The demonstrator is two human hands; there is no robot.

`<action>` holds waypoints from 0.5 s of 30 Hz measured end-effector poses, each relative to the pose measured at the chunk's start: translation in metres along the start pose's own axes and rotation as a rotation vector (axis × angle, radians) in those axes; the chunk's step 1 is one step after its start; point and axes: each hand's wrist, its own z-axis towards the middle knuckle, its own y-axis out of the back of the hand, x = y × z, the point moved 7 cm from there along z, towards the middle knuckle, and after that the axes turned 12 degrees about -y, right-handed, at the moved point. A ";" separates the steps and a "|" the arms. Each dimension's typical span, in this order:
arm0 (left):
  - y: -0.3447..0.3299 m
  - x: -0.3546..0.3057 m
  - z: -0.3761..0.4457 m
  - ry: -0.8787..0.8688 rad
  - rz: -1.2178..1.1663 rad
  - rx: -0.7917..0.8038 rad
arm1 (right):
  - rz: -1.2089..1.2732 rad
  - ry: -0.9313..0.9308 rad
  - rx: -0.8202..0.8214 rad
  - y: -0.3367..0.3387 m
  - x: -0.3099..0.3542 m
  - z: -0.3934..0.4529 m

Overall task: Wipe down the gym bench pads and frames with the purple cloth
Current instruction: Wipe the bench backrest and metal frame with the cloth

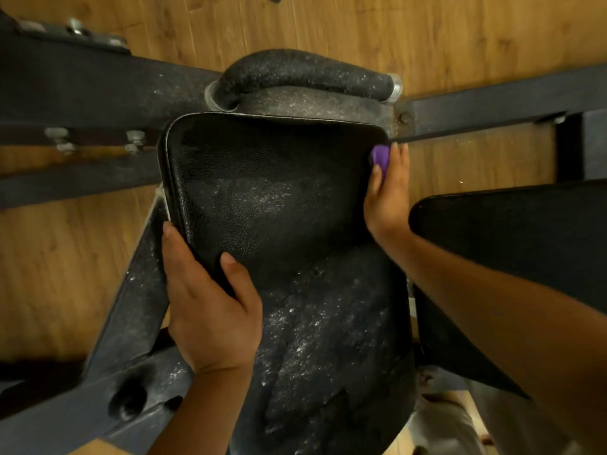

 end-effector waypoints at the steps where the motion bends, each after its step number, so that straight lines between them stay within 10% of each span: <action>1: 0.000 0.000 0.000 -0.002 0.000 -0.001 | 0.038 0.002 -0.020 0.001 0.010 0.018; 15: -0.001 -0.001 0.000 -0.013 0.010 -0.015 | -0.095 0.368 0.295 -0.009 -0.068 -0.156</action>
